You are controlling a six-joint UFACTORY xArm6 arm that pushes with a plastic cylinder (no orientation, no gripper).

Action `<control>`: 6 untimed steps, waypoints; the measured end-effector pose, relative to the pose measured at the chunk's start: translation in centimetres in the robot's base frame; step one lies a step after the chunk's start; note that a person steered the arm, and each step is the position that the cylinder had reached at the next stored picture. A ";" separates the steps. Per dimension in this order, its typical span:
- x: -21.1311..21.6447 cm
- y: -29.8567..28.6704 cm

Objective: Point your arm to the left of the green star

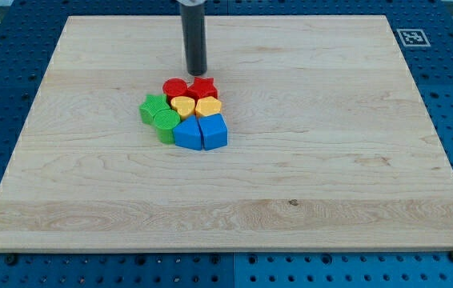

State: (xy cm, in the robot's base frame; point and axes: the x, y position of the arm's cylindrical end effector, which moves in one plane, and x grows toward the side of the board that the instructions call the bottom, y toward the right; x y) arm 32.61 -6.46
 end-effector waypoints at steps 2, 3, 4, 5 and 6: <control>1.8 -7.1; 4.4 -8.0; 7.3 -8.2; 9.0 -8.6; 9.9 -7.8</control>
